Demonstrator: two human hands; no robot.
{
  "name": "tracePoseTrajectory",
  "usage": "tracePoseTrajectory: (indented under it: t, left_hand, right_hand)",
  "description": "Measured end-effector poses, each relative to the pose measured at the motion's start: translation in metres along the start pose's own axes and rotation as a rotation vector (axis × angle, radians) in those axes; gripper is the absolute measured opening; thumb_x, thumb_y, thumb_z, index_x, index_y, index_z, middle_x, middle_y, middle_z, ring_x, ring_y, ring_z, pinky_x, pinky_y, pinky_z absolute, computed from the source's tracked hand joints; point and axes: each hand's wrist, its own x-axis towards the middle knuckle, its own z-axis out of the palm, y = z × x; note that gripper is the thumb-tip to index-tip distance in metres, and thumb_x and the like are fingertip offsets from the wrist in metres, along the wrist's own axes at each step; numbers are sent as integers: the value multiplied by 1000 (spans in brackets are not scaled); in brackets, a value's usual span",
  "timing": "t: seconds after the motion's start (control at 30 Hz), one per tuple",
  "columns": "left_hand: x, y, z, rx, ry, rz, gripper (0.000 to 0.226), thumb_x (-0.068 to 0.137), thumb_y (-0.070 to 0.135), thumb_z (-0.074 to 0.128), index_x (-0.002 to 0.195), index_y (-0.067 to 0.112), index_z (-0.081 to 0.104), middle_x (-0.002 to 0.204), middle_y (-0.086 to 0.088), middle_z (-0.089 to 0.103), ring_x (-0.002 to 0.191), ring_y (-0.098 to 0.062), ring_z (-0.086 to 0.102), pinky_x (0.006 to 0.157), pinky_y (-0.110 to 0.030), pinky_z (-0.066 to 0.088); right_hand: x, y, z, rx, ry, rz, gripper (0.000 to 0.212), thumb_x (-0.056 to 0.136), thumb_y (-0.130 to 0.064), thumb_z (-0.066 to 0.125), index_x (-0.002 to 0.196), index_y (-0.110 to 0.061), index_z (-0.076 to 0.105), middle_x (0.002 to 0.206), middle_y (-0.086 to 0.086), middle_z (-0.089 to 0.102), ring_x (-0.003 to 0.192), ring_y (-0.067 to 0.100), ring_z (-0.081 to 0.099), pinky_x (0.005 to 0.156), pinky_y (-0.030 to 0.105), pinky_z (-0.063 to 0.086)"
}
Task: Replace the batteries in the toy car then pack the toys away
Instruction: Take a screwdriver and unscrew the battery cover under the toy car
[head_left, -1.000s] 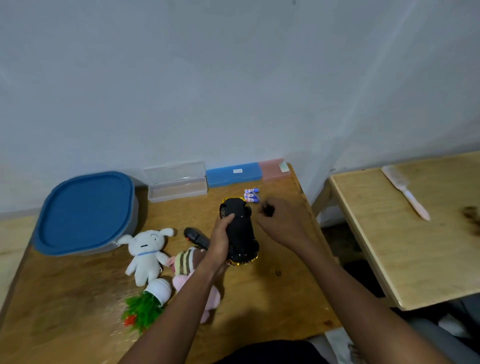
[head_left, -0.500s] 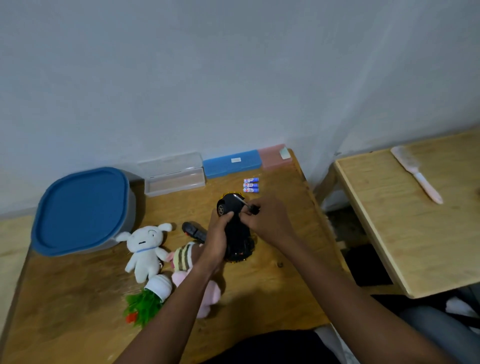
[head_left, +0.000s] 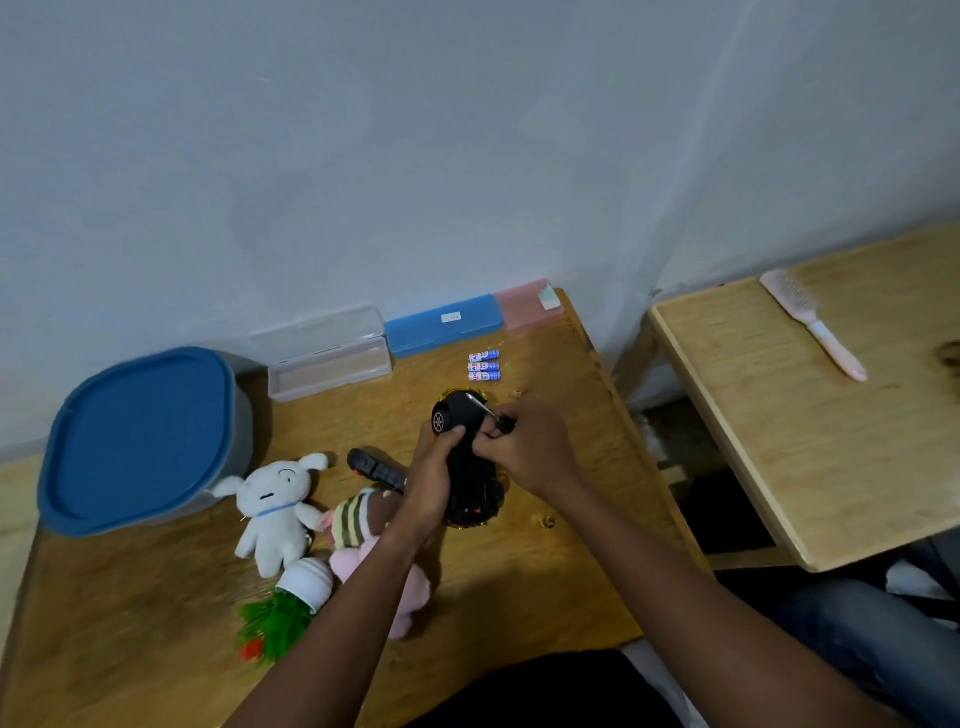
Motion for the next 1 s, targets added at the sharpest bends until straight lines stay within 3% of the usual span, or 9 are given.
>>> tracePoseTrajectory:
  t: [0.07, 0.17, 0.3, 0.37, 0.5, 0.67, 0.77, 0.87, 1.0]
  left_hand:
    - [1, 0, 4, -35, 42, -26, 55, 90, 38, 56, 138, 12, 50, 124, -18, 65, 107, -32, 67, 74, -33, 57]
    - [1, -3, 5, -111, 119, -116, 71, 80, 47, 62, 135, 4, 52, 117, -25, 66, 92, -37, 68, 65, -39, 57]
    - [1, -9, 7, -203, 127, -190, 39, 100, 32, 48, 124, 2, 58, 100, -20, 66, 75, -29, 67, 63, -36, 58]
    - [1, -11, 8, -240, 133, -223, 40, 101, 31, 48, 128, 3, 55, 103, -20, 65, 77, -30, 67, 63, -37, 59]
    - [-1, -14, 17, -249, 147, -266, 68, 85, 44, 62, 139, 5, 49, 113, -22, 65, 88, -35, 67, 71, -44, 58]
    - [-4, -21, 24, -208, 129, -266, 48, 98, 38, 52, 136, 8, 50, 108, -20, 68, 84, -33, 69, 69, -42, 58]
    - [-7, -24, 24, -209, 120, -263, 46, 99, 36, 52, 136, 8, 51, 107, -20, 68, 83, -33, 69, 70, -43, 59]
    - [-9, -30, 21, -245, 132, -285, 53, 96, 37, 57, 138, 6, 50, 110, -21, 66, 83, -35, 68, 69, -45, 59]
    - [-15, -29, 23, -295, 62, -297, 35, 103, 27, 44, 127, 4, 56, 94, -17, 65, 63, -28, 68, 53, -36, 58]
  right_hand:
    - [-1, 7, -2, 15, 26, 50, 13, 68, -29, 68, 60, -20, 65, 57, -3, 62, 58, 13, 60, 58, 39, 51]
    - [-5, 24, -7, -13, 55, 149, 14, 69, -27, 69, 58, -22, 63, 57, -5, 62, 59, 10, 60, 58, 35, 49]
    - [-9, 54, -18, -120, 117, 299, 14, 71, -32, 69, 64, -22, 64, 60, -6, 62, 58, 7, 59, 52, 30, 46]
    - [-11, 65, -26, -177, 137, 327, 13, 74, -33, 68, 66, -22, 65, 61, -7, 62, 59, 8, 59, 53, 31, 47]
    - [-20, 76, -37, -226, 164, 339, 22, 77, -32, 67, 58, -25, 58, 57, -7, 57, 55, 8, 55, 47, 28, 40]
    - [-24, 84, -46, -245, 142, 358, 18, 74, -36, 67, 62, -24, 61, 62, -7, 61, 59, 9, 59, 53, 32, 51]
    - [-24, 86, -47, -263, 146, 325, 11, 76, -36, 66, 76, -25, 67, 73, -8, 64, 67, 10, 61, 60, 37, 56]
    - [-29, 92, -47, -265, 147, 305, 27, 78, -35, 66, 103, -24, 69, 96, -6, 64, 85, 14, 61, 71, 38, 56]
    - [-38, 99, -40, -344, 230, 308, 34, 86, -29, 64, 118, -18, 66, 111, 2, 62, 102, 21, 58, 81, 35, 52]
